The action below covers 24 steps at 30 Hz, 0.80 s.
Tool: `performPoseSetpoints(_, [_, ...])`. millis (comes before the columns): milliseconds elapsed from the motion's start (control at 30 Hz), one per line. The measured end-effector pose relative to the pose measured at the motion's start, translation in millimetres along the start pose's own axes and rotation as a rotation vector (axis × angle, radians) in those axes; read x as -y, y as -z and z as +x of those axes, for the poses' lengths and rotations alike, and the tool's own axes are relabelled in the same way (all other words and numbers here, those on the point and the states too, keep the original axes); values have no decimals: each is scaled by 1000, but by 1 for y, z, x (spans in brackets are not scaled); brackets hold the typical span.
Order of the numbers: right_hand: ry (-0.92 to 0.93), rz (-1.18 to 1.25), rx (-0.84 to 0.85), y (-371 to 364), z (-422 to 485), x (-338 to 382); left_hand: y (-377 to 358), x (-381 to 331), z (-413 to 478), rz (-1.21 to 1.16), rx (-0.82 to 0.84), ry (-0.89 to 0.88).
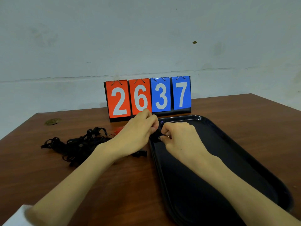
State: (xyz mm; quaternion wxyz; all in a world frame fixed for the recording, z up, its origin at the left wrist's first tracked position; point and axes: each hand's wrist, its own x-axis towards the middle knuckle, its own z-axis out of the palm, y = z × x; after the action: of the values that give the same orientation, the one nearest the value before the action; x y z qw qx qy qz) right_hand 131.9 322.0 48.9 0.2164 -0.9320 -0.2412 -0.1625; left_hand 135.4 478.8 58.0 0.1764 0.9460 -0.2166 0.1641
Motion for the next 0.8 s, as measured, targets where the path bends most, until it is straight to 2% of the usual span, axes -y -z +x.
performPoseSetpoints(167, [63, -33, 4, 8, 1, 1, 4, -11, 2, -347, 15, 180])
performPoseSetpoints(433, [171, 15, 28, 13, 1, 0, 12, -12, 2, -692, 35, 305])
performPoseSetpoints(500, [112, 92, 44, 12, 3, -2, 14, -12, 3, -768, 34, 351])
performPoseSetpoints(600, [-84, 240, 43, 21, 9, -9, 20, -4, 9, -870, -36, 439])
performPoseSetpoints(733, [-393, 642, -202, 46, 21, -44, 32, 17, 9, -979, -150, 597])
performPoseSetpoints(800, [-487, 684, -202, 48, 28, -60, 31, 25, 7, -865, -110, 606])
